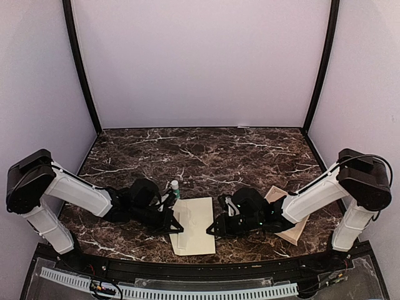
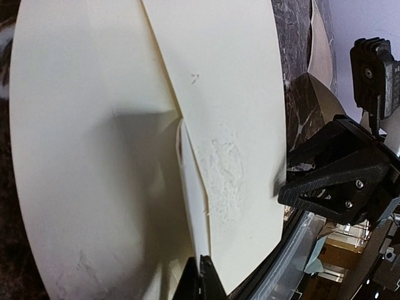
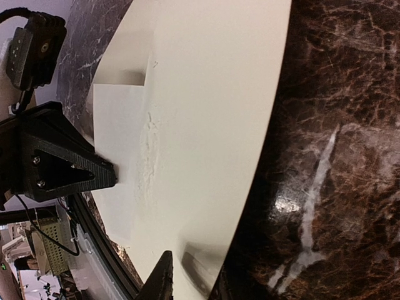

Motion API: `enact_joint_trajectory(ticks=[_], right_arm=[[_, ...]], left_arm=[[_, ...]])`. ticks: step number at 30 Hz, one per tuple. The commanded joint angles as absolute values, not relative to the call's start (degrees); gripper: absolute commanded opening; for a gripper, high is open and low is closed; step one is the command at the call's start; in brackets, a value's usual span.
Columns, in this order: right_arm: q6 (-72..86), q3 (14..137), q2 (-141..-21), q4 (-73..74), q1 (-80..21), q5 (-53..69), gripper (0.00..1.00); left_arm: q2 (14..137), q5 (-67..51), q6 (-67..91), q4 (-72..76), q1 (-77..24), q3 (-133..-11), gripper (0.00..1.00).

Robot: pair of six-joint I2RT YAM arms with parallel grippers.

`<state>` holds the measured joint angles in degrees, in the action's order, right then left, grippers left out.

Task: Place the letter into the envelope and seal it
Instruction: Place the letter in the envelope.

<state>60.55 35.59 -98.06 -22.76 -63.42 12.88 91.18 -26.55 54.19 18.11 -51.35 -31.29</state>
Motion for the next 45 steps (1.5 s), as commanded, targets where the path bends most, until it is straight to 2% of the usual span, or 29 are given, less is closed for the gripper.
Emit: enact_joint_trajectory(ticks=[1, 3, 5, 10, 15, 19, 25, 45], right_arm=[[60.5, 35.9, -98.6, -24.7, -63.7, 12.7, 0.22], [60.5, 35.8, -98.5, -24.5, -63.7, 12.5, 0.22], [60.6, 35.5, -98.4, -24.5, -63.7, 12.3, 0.22], [60.6, 35.3, -98.4, -24.2, -63.7, 11.8, 0.22], [60.6, 35.4, -98.6, -24.1, -63.7, 11.6, 0.22], [60.6, 35.5, -98.9, -24.2, -63.7, 11.8, 0.22], [60.6, 35.5, -98.5, -23.6, -63.6, 11.2, 0.23], [60.1, 37.4, -100.6, -23.2, -64.1, 11.9, 0.25]], left_arm=[[92.2, -25.6, 54.4, 19.0, -52.5, -33.3, 0.0], [91.8, -24.7, 53.8, 17.6, -52.5, -33.6, 0.0], [90.7, -23.2, 52.6, 14.8, -52.5, -34.3, 0.04], [87.4, -20.0, 49.5, 7.2, -52.5, -35.6, 0.33], [84.8, -18.0, 48.1, 3.3, -52.5, -36.0, 0.48], [83.9, -17.7, 47.7, 1.8, -52.5, -36.3, 0.56], [82.4, -15.7, 46.0, -2.1, -52.5, -37.4, 0.59], [87.9, -17.0, 43.7, -0.3, -53.0, -38.6, 0.6]])
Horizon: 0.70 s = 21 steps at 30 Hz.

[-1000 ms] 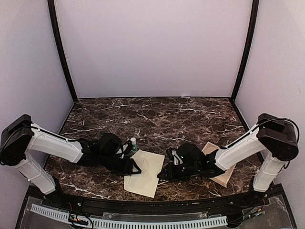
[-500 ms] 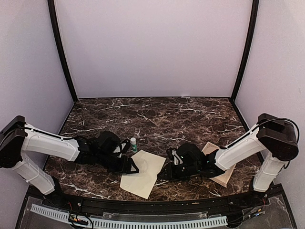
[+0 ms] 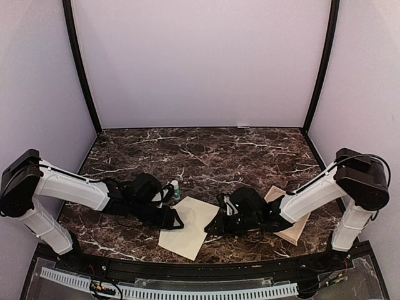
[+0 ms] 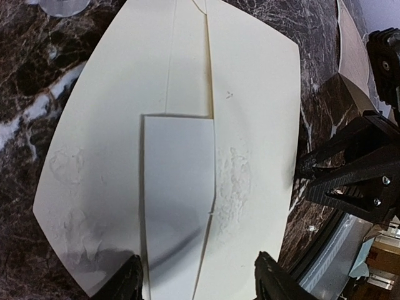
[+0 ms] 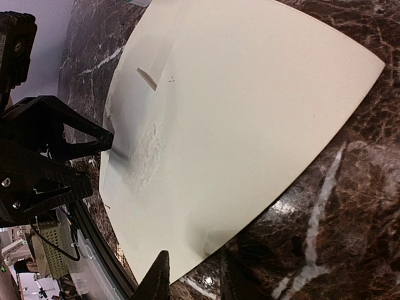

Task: Place the letter into the envelope and seal it
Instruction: Place the letter in the envelope.

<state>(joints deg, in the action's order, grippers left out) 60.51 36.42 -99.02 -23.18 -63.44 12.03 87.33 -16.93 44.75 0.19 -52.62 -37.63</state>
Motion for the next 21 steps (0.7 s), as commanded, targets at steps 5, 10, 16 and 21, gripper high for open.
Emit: enact_joint_trajectory(ticks=[5, 10, 16, 21], right_arm=[[60.0, 38.0, -101.1, -23.0, -64.2, 12.0, 0.25], [59.9, 38.5, -101.5, -23.1, -64.3, 12.1, 0.25], [59.9, 38.7, -102.1, -23.4, -64.4, 12.3, 0.24], [60.0, 38.8, -102.3, -23.5, -64.5, 12.3, 0.24]], left_arm=[[89.3, -17.7, 43.6, -0.3, -53.8, -40.2, 0.59], [91.1, -17.9, 42.9, -0.9, -54.7, -42.3, 0.59], [93.0, -18.7, 42.3, -1.1, -55.2, -44.0, 0.57], [94.2, -19.5, 42.6, -0.6, -55.8, -44.7, 0.56]])
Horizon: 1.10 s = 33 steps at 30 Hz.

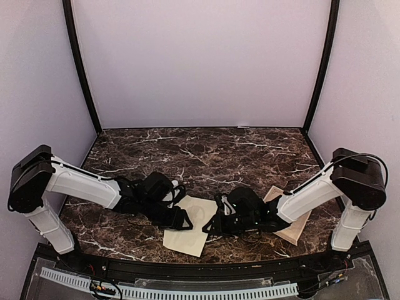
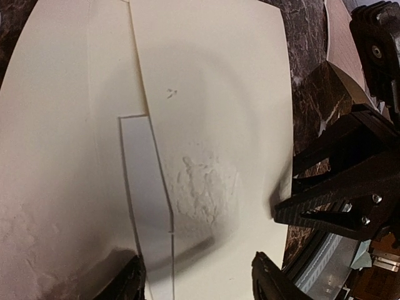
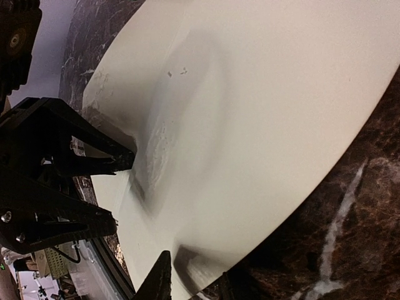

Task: Place the letter into the envelope and seal it
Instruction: Place the letter in the envelope.

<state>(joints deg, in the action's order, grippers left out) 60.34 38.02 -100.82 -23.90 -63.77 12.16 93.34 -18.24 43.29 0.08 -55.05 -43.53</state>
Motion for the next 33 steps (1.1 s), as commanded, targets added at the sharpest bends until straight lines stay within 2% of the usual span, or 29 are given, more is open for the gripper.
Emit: enact_joint_trajectory(ticks=[1, 13, 18, 24, 28, 33], right_arm=[[59.9, 38.8, -102.3, -23.6, -64.5, 12.3, 0.24], [59.9, 38.8, -102.3, -23.5, -64.5, 12.2, 0.24], [59.9, 38.7, -101.7, -23.1, -64.6, 11.7, 0.25], [57.5, 39.3, -96.6, -16.4, -64.4, 7.1, 0.38], [54.4, 40.6, -91.3, -9.6, -64.5, 1.9, 0.51], [49.5, 43.0, -83.1, -0.6, -64.4, -4.6, 0.58]], left_arm=[[94.4, -19.8, 42.6, -0.3, -55.8, -44.8, 0.56], [95.3, -21.0, 43.8, 2.8, -56.9, -44.7, 0.55], [92.4, -17.0, 43.0, 0.7, -57.0, -44.6, 0.56], [82.7, -9.7, 39.7, -4.2, -57.0, -44.8, 0.66], [76.4, -7.7, 37.6, -9.1, -56.7, -46.5, 0.7], [70.6, -8.3, 33.4, -17.6, -53.8, -52.1, 0.73]])
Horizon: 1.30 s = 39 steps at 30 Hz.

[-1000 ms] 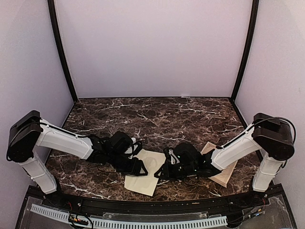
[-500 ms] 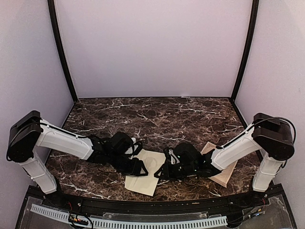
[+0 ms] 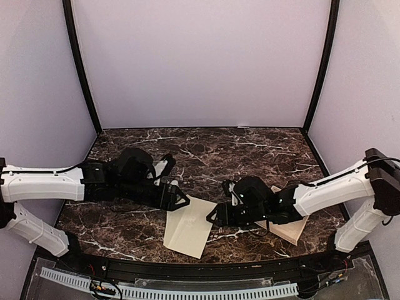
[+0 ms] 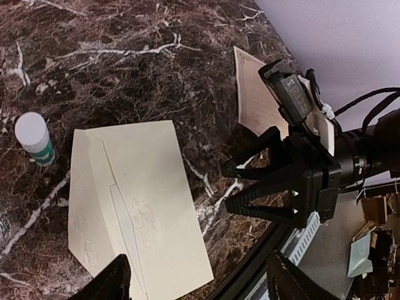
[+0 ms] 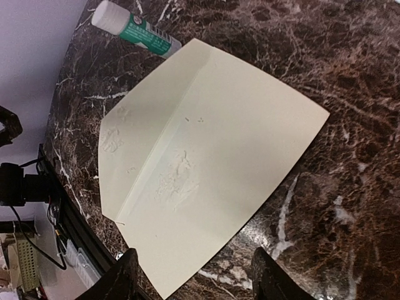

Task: Place the letter into the envelope and seal it
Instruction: Place the letter in the envelope, then pick up the letter from the center of the board.

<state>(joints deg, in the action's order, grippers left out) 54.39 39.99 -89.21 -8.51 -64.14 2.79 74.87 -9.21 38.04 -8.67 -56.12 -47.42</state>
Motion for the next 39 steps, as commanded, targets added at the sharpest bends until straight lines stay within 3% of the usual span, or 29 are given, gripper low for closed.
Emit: enact_joint_trajectory(ticks=[1, 4, 6, 8, 12, 16, 23, 39], right_arm=[[48.6, 43.4, -81.3, 1.9, -64.3, -6.1, 0.59], [46.1, 44.1, -75.4, 8.5, -64.2, -13.1, 0.61], [44.6, 43.7, -71.4, 12.8, -63.9, -18.2, 0.76], [42.3, 43.4, -67.5, 17.3, -62.6, -20.3, 0.82], [38.8, 44.3, -60.5, 28.0, -61.8, -21.8, 0.82], [39.0, 45.1, -57.7, 36.9, -62.0, -18.4, 0.75], [44.9, 43.7, -60.6, 46.3, -66.6, -13.8, 0.72], [46.9, 44.7, -69.9, 47.3, -71.8, -15.9, 0.7]], left_arm=[[70.2, -9.1, 32.6, -18.7, -51.5, -53.0, 0.74], [69.3, -13.2, 27.2, -22.9, -44.9, -57.3, 0.75], [69.8, -13.9, 22.7, -25.1, -38.3, -60.3, 0.78], [70.6, -15.1, 18.4, -26.1, -32.5, -62.5, 0.81], [71.5, -20.9, 14.2, -23.1, -19.4, -62.0, 0.81], [69.5, -25.4, 13.8, -15.7, -9.2, -57.3, 0.81], [62.3, -14.8, 10.1, -11.7, -6.2, -50.8, 0.81], [62.0, -14.4, 9.9, -12.2, -6.1, -48.9, 0.8]])
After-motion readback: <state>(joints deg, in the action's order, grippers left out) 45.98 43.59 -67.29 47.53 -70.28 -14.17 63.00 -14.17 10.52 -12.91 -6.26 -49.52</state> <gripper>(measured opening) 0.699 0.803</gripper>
